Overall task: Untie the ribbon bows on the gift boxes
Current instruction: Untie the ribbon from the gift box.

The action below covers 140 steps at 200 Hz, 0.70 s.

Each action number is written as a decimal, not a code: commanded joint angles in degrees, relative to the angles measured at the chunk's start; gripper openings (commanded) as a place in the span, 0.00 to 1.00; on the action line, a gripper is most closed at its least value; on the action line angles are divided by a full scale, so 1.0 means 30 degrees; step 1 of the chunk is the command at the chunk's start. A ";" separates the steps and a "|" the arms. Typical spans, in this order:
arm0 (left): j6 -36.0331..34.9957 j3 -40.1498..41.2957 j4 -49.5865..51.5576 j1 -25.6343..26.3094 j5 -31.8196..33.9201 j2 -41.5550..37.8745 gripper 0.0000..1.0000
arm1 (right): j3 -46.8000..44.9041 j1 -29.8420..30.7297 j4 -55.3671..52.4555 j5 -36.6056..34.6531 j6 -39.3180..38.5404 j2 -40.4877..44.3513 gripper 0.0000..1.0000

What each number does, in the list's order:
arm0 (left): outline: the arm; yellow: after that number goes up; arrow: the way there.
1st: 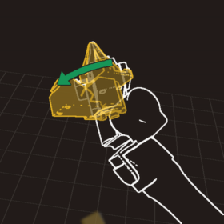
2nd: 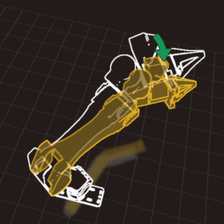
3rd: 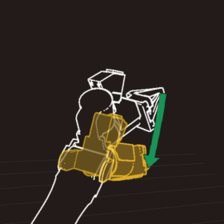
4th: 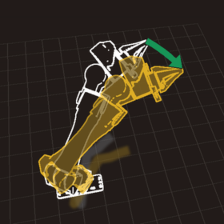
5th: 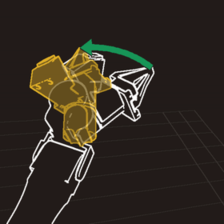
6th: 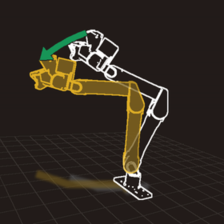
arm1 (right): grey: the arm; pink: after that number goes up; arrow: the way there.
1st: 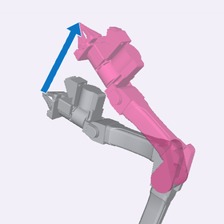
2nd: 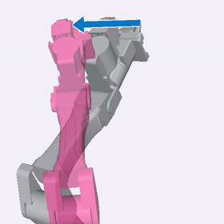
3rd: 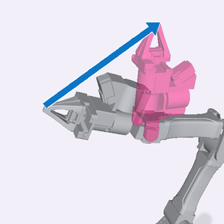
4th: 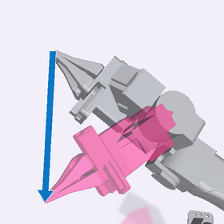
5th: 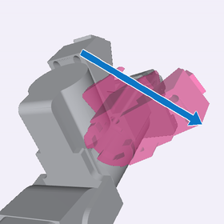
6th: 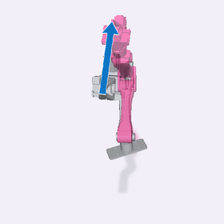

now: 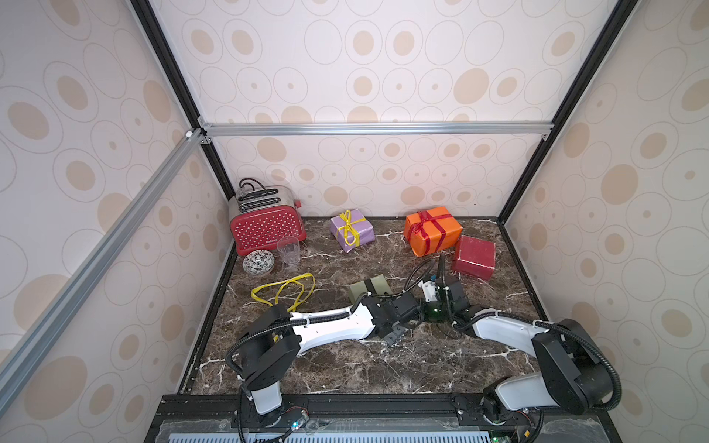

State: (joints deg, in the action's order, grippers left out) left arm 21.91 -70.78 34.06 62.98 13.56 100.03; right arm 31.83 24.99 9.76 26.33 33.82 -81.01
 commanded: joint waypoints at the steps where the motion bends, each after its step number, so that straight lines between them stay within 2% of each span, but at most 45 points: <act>1: 0.0416 -0.0014 -0.0499 -0.0158 0.0628 -0.0908 0.00 | 0.0200 -0.0082 -0.0201 -0.0021 0.0034 0.0011 0.40; 71: 0.0339 0.0794 -0.1038 -0.0678 0.0469 -0.1628 0.00 | -0.0782 -0.0040 0.1018 -0.0035 0.0468 0.2212 0.29; 106: 0.0407 0.0977 -0.1546 -0.0779 -0.0185 -0.1675 0.00 | -0.0641 0.0095 0.1862 0.1064 0.0756 0.1560 0.25; 140: 0.0460 0.0551 -0.0925 -0.0807 -0.0470 -0.1395 0.01 | 0.0073 0.0770 0.1596 0.1550 0.0624 0.0433 0.27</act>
State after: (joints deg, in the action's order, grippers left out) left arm 22.31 -67.90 30.24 61.19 12.71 96.38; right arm 30.59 25.91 13.82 28.80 35.42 -77.60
